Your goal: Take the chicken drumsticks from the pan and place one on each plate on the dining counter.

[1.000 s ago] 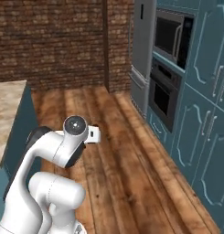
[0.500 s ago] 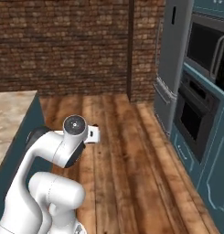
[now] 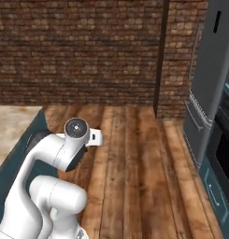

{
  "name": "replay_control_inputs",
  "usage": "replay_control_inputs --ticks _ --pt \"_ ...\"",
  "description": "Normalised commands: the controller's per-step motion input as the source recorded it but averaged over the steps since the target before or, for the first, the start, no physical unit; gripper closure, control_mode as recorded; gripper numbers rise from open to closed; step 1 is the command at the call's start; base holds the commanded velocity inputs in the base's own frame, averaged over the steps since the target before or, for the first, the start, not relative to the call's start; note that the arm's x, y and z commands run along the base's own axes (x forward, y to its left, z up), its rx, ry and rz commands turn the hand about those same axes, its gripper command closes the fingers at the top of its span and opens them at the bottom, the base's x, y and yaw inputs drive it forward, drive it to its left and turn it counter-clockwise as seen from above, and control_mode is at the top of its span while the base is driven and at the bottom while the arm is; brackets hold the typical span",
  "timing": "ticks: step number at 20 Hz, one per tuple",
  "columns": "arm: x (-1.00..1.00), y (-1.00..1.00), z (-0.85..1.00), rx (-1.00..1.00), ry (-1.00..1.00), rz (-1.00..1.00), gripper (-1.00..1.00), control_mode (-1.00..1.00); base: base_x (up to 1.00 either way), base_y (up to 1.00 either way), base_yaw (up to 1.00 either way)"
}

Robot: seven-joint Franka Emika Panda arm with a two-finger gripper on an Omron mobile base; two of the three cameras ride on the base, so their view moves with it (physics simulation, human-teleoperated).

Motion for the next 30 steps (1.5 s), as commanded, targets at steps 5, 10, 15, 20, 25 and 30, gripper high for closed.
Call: replay_control_inputs --ticks 5,10,15,20,25,30 --pt "0.0 0.0 0.0 0.0 0.0 0.0 1.0 1.0 1.0 -0.44 0.4" --pt "0.0 0.0 0.0 0.0 0.0 0.0 1.0 1.0 1.0 -0.43 0.48" --pt "0.0 0.0 0.0 0.0 0.0 0.0 1.0 1.0 1.0 -0.41 0.57" --pt "0.0 0.0 0.0 0.0 0.0 0.0 1.0 1.0 1.0 -0.53 0.59" --pt "0.0 0.0 0.0 0.0 0.0 0.0 1.0 1.0 1.0 -0.58 0.61" --pt "0.0 0.0 0.0 0.0 0.0 0.0 1.0 1.0 1.0 -0.58 0.61"
